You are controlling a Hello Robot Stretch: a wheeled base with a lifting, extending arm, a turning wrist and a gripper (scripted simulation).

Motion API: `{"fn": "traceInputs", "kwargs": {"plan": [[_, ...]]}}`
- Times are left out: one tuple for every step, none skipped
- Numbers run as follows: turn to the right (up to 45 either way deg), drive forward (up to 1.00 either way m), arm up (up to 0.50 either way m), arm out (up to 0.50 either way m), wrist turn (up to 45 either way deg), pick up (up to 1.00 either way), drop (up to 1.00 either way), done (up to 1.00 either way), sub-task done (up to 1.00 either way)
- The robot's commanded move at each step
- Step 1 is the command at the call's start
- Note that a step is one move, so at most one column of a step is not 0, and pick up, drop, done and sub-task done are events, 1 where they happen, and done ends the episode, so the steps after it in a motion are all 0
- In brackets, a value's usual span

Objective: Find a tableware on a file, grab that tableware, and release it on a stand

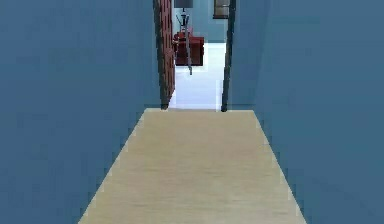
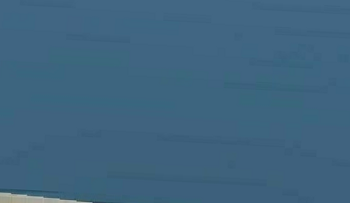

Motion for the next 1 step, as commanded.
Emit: {"fn": "traceInputs", "kwargs": {"plan": [[0.0,1.00,0.00,0.00,0.0,0.00,0.00,0.00,0.00]]}}
